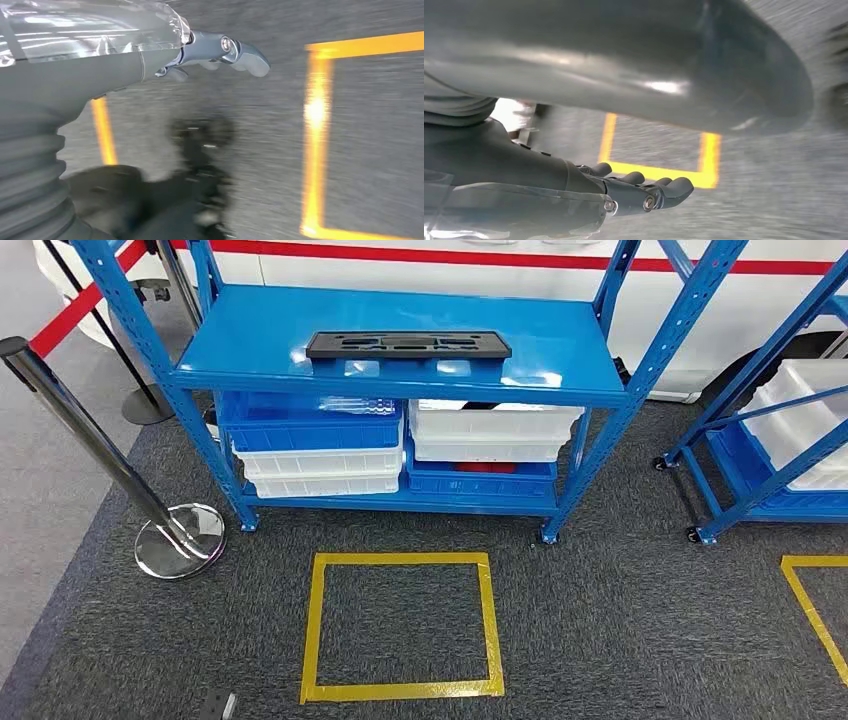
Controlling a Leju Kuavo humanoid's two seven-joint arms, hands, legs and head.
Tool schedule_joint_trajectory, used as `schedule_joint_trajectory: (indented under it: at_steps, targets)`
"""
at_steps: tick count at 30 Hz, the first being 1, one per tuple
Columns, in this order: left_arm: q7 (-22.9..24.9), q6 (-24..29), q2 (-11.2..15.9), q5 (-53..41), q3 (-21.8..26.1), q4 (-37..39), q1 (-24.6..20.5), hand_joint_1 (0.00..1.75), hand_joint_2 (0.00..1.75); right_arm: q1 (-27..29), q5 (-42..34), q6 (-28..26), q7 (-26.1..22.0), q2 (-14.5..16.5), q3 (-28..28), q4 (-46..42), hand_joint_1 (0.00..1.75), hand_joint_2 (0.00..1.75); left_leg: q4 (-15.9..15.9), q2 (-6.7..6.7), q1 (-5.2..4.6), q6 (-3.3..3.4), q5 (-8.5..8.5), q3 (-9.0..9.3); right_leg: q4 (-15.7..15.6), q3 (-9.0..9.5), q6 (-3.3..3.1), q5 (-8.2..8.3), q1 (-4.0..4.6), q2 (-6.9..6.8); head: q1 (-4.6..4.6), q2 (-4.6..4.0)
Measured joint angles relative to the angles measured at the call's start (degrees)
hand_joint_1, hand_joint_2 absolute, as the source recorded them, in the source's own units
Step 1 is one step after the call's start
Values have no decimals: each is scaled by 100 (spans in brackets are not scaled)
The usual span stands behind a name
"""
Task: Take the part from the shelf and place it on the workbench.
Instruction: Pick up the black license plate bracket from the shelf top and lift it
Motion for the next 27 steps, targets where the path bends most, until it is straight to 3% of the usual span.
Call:
schedule_joint_trajectory:
  at_steps: [2,4,5,7,10,12,14,15,16,18,19,21,22,25,27]
  targets:
    - [1,1,0,1,0,8,41,0,175,-35,0,0,-1,0,0,-13,0,0,0,-9,-18,4,-4,16,-419,189,-64,256,36,1,0,0]
    - [5,1,-11,1,0,115,192,0,175,-199,0,-2,-5,-8,0,-135,0,0,-5,-4,-46,3,-16,27,-1217,554,-207,629,114,-6,0,0]
    - [8,1,-19,1,0,225,309,0,175,-333,1,-2,-9,-10,0,-251,0,0,-9,11,-51,-6,-24,22,-1476,673,-255,717,146,-22,-1,0]
    - [16,-1,-36,1,0,542,612,0,175,-663,1,-3,-15,-14,0,-573,0,0,-28,55,-47,-40,-36,19,-1646,746,-300,747,186,-45,-1,0]
    - [20,-2,-46,3,0,1112,1133,0,175,-1186,1,-1,-21,-3,0,-1174,0,0,49,93,-51,-112,-111,47,-1803,826,-315,821,136,-22,-1,0]
    - [21,-1,-39,3,0,1482,1414,0,175,-1471,1,0,-24,2,-1,-1547,0,0,553,101,-33,-168,-418,-176,-1868,871,-314,853,98,-9,-1,0]
    - [23,1,-23,3,0,1792,1626,0,175,-1681,0,-1,-25,1,-2,-1841,0,0,1276,106,5,-229,-751,-542,-1862,871,-318,848,87,10,-2,0]
    - [24,1,-12,3,0,1899,1696,0,175,-1744,0,-2,-25,1,-4,-1940,0,0,1452,110,22,-257,-774,-640,-1853,872,-312,841,79,20,-1,0]
    - [24,2,-4,3,0,1972,1738,0,131,-1778,-1,-2,-24,1,-5,-2008,0,0,1432,117,37,-280,-693,-646,-1840,872,-300,830,68,30,-2,0]
    - [21,2,7,2,0,1997,1705,0,44,-1732,-1,-1,-23,6,-5,-2031,0,0,799,142,65,-310,-308,-354,-1796,879,-253,794,38,41,-2,0]
    - [18,2,7,1,0,1938,1622,0,44,-1656,-1,-1,-23,9,-5,-1975,0,0,452,156,66,-299,-158,-174,-1770,874,-217,765,34,31,-2,0]
    - [7,2,7,1,0,1713,1366,0,131,-1417,-1,0,-22,14,-5,-1748,0,0,29,162,60,-222,-7,36,-1720,866,-143,715,42,5,-1,0]
    - [4,1,5,1,0,1558,1215,0,175,-1273,-1,0,-22,15,-5,-1591,0,0,20,154,45,-170,-14,38,-1716,863,-111,709,50,-7,-1,0]
    - [2,-1,4,1,0,990,723,0,175,-786,-1,1,-18,20,-3,-1025,0,0,-20,120,49,-61,22,16,-1626,842,-37,635,32,-10,-1,0]
    - [2,-1,6,1,0,599,400,0,175,-457,0,2,-10,19,-1,-631,0,0,-38,82,59,-17,40,5,-1146,623,6,326,15,-2,0,0]
